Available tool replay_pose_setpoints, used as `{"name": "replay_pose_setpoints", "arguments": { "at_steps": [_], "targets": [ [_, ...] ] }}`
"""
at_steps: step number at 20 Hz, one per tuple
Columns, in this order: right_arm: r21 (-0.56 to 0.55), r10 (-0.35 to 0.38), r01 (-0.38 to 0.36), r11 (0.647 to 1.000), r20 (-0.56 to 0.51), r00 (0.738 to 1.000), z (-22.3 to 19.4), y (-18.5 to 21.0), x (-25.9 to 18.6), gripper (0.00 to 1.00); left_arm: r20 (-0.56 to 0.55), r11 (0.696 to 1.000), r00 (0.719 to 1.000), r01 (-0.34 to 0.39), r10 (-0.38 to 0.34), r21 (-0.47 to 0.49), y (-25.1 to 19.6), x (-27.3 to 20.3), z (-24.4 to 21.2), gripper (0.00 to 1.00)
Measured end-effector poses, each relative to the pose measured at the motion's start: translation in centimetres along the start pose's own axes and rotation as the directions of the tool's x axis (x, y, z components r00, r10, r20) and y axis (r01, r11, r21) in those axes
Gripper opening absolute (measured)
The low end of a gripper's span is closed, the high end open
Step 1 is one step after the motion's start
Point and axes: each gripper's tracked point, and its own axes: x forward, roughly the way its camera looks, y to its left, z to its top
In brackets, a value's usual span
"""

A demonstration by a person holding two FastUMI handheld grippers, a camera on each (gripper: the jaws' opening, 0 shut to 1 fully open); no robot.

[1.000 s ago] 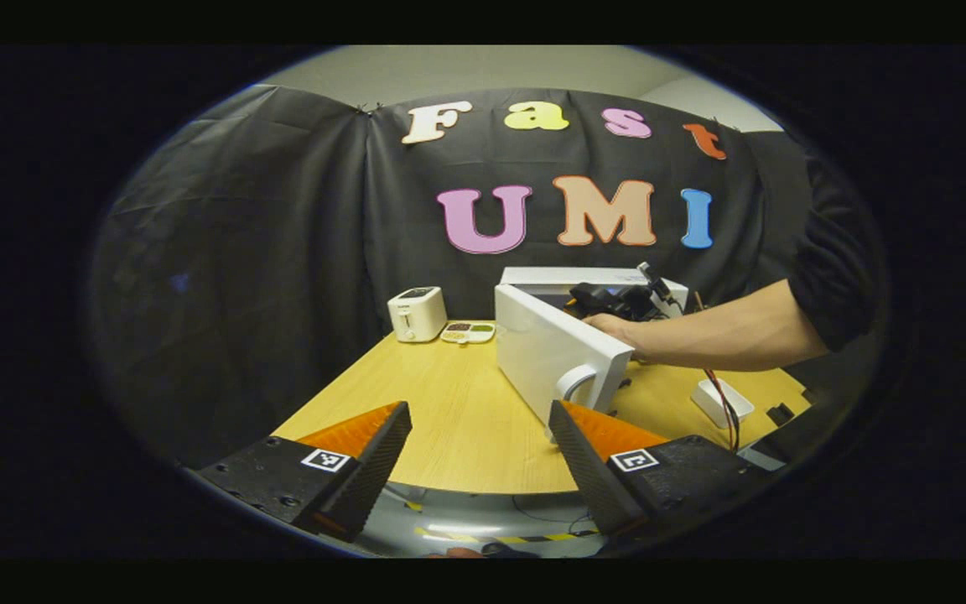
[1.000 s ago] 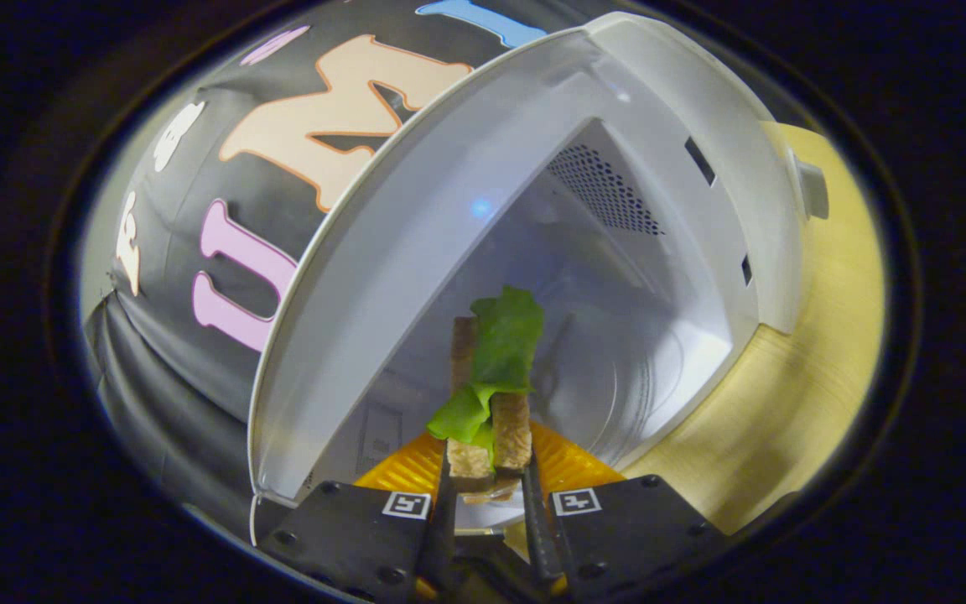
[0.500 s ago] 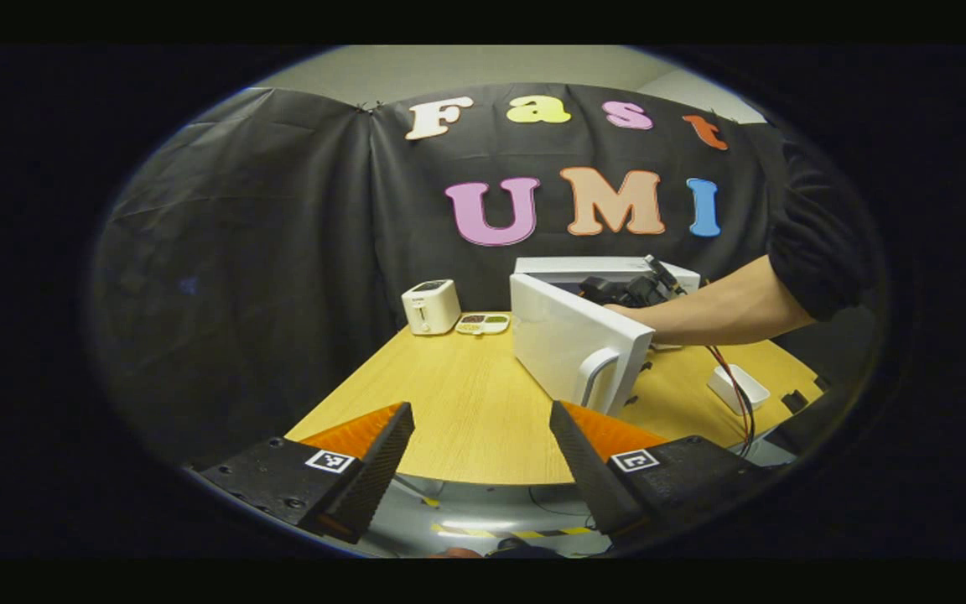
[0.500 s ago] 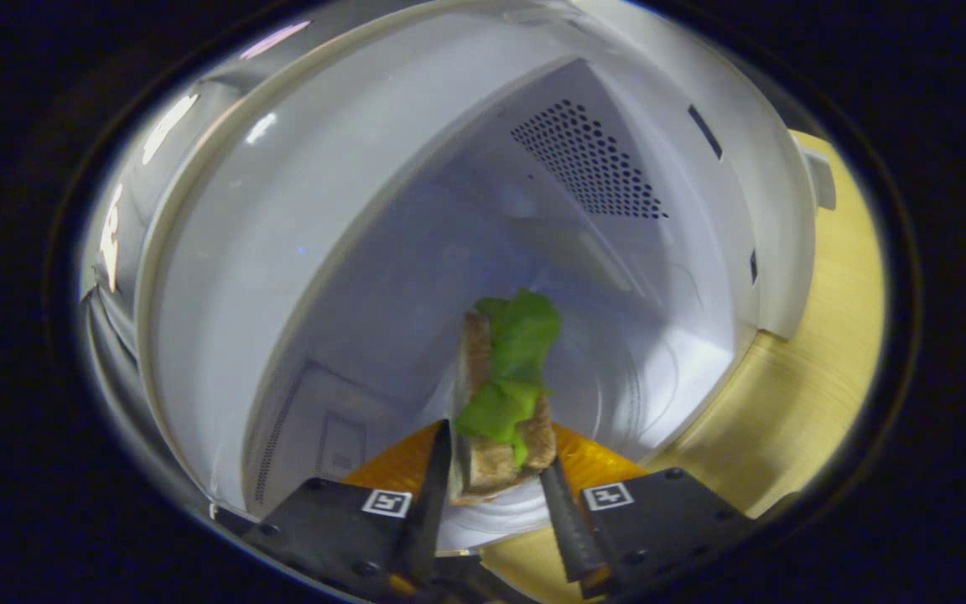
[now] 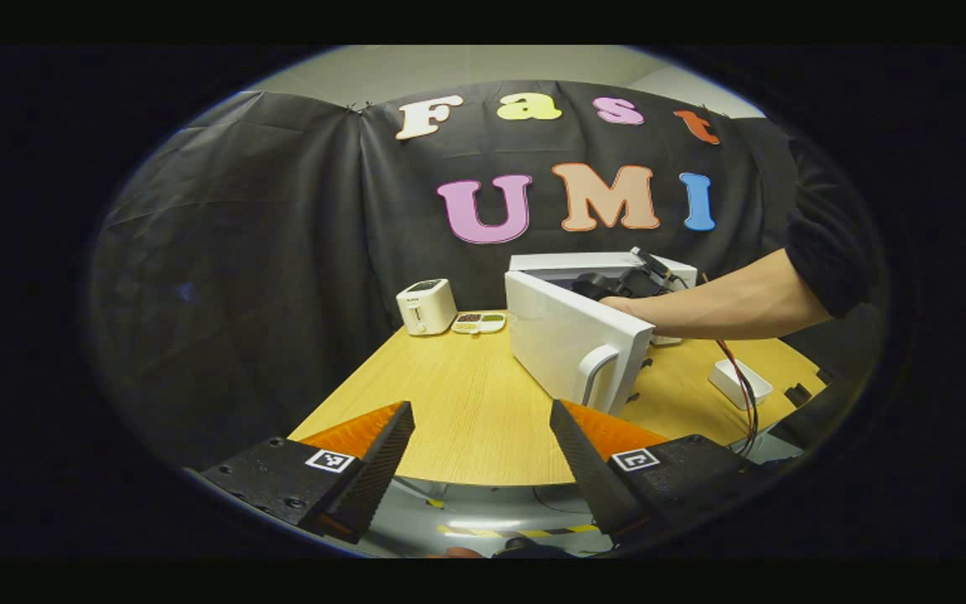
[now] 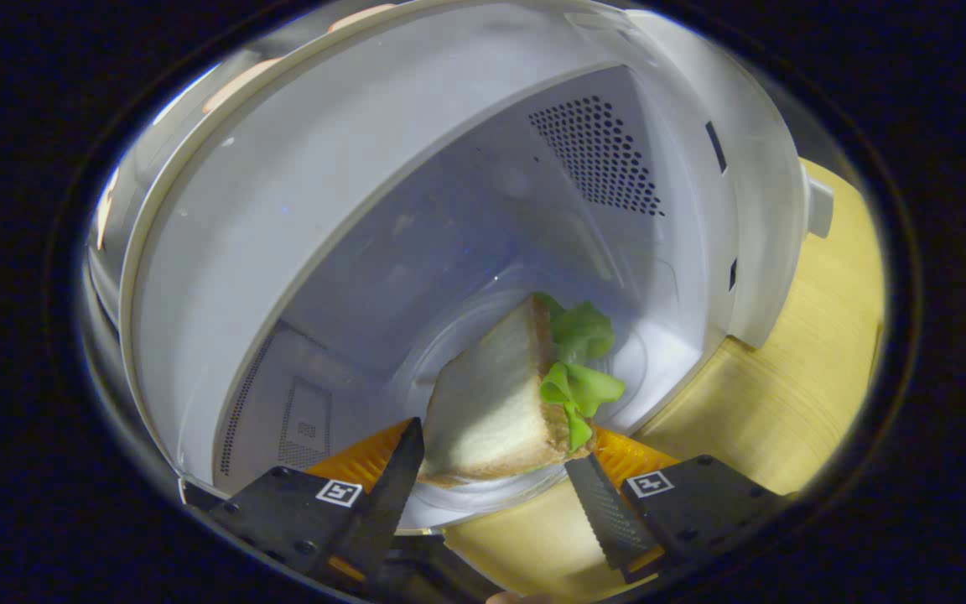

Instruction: Open the microwave oven with the left hand, put the food in, and close the microwave oven.

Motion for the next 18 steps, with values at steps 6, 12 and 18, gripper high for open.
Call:
{"name": "replay_pose_setpoints", "arguments": {
  "at_steps": [6, 12, 18],
  "targets": [
    [-0.015, -0.015, 0.015, 1.000, -0.037, 0.999, 0.0, -0.3, -1.9, 0.88, 0.010, 1.000, 1.000, 0.001, 0.000, -0.011, 0.0, 0.1, 0.1, 0.95],
    [-0.138, 0.003, 0.000, 0.990, 0.021, 1.000, 2.4, 0.0, -3.1, 0.99, 0.010, 1.000, 1.000, 0.022, -0.021, -0.021, -0.4, 0.1, -0.1, 0.95],
    [-0.114, 0.012, -0.019, 0.993, -0.059, 0.998, 1.6, 0.0, -4.6, 0.92, 0.017, 0.999, 0.999, 0.030, -0.029, -0.037, -0.7, 0.3, -0.1, 0.95]
  ]
}}
